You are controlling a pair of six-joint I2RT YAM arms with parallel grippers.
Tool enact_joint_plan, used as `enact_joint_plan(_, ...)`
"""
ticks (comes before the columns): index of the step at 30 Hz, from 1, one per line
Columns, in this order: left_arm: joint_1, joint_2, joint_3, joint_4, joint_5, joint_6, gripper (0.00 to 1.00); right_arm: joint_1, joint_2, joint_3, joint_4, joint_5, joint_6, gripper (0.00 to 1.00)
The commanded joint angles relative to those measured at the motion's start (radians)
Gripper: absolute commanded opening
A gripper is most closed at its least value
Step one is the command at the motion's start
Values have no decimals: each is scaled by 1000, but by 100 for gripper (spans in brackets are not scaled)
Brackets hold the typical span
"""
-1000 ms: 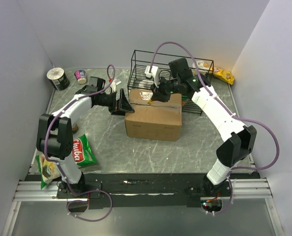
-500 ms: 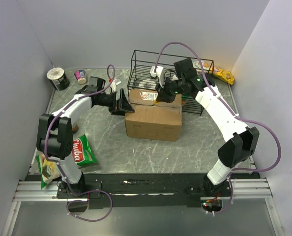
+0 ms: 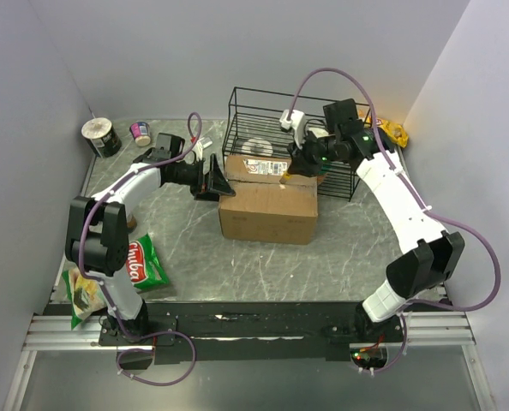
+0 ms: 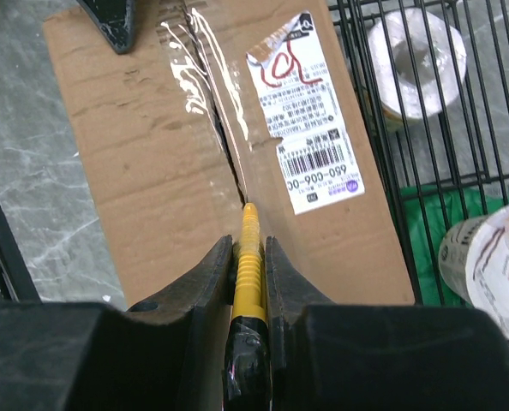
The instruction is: Unpack the express box
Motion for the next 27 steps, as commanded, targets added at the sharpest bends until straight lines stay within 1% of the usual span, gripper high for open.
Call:
enact_joint_plan(1,-5,64,-9,-15,-180,46,97,-30,-64,-13,-25,17,-25,0)
enact_joint_plan(7,-6,69,-7,-16,-185,48,97,-62,-81,-43,-48,22,-54,0)
enact_joint_plan(17,-5,75,-6,-18,-185,46,97,-120,-90,-22,-106,17,-99,0)
enact_joint_plan(27,-5,89,5,-22,-186,48,95,-182,-125,-49,-141,17,-122,0)
